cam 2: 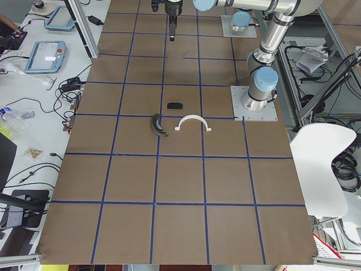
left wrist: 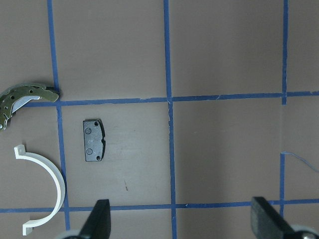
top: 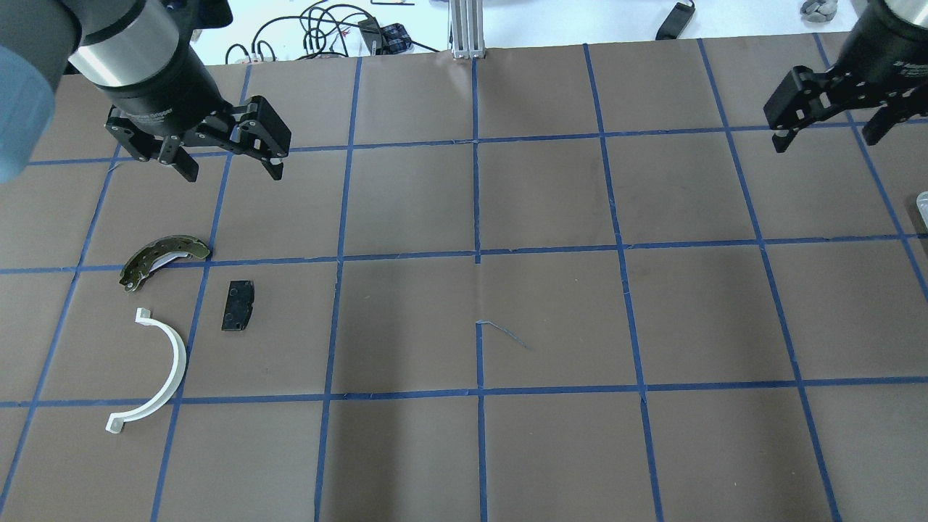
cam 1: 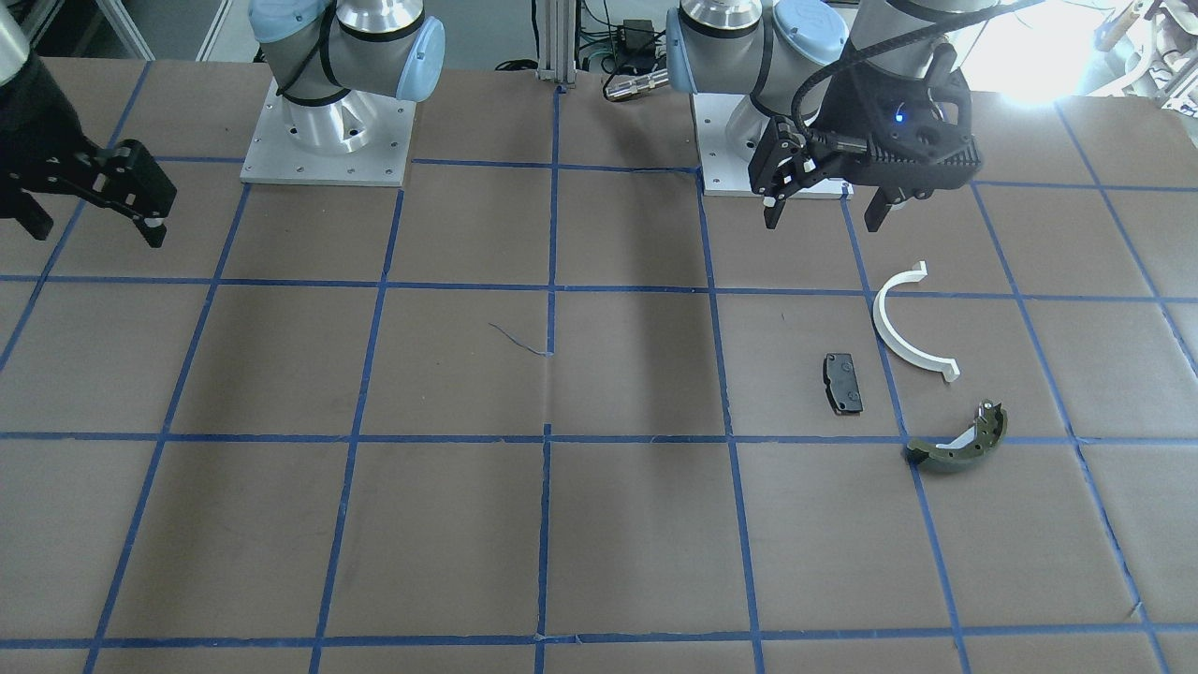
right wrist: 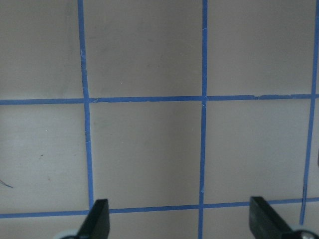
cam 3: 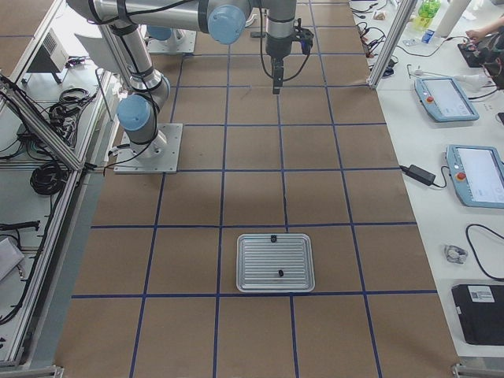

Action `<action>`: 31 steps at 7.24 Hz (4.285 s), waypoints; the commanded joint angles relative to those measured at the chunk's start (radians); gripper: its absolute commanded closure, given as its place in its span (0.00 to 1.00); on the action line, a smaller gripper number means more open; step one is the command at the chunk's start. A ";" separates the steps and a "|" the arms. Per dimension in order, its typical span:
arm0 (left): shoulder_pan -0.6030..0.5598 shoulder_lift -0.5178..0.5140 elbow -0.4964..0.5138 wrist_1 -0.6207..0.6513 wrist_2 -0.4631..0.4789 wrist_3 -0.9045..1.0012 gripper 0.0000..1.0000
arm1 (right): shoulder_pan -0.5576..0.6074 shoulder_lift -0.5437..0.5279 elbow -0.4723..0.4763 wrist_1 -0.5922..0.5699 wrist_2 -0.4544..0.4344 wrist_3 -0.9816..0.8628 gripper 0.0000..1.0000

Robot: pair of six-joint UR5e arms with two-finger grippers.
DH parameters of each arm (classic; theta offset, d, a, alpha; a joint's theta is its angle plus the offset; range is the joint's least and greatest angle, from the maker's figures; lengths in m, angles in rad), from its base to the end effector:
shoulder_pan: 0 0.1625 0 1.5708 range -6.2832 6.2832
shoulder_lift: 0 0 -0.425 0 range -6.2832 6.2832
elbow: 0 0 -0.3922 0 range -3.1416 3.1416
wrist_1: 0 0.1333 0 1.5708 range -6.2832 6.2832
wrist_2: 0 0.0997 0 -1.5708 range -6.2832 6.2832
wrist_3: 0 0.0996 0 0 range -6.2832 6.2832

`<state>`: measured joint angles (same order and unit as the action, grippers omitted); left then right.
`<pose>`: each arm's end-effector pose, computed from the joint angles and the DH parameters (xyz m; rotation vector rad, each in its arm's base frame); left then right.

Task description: Place bearing gear from tray to pile

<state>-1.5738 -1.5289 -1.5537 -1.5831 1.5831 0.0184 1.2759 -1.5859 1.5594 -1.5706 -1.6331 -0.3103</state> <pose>-0.1335 -0.4776 0.5154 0.0330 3.1279 -0.0729 -0.0202 -0.5038 0.5011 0.0224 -3.0742 0.0100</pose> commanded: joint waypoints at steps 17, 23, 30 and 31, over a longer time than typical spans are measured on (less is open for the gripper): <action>0.000 -0.004 0.006 0.000 -0.006 0.000 0.00 | -0.629 0.695 -0.213 -0.502 0.013 -0.902 0.00; 0.001 -0.004 0.006 0.000 -0.006 0.002 0.00 | -0.629 0.748 -0.225 -0.505 0.015 -0.856 0.16; 0.001 -0.004 0.006 0.000 -0.006 0.002 0.00 | -0.662 0.750 -0.217 -0.508 -0.001 -0.891 0.36; 0.001 -0.004 0.006 0.000 -0.005 0.002 0.00 | -0.662 0.758 -0.214 -0.511 0.007 -0.877 0.36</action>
<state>-1.5723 -1.5324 -1.5478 -1.5831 1.5775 0.0199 0.6207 -0.8344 1.3437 -2.0784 -1.6324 -1.1920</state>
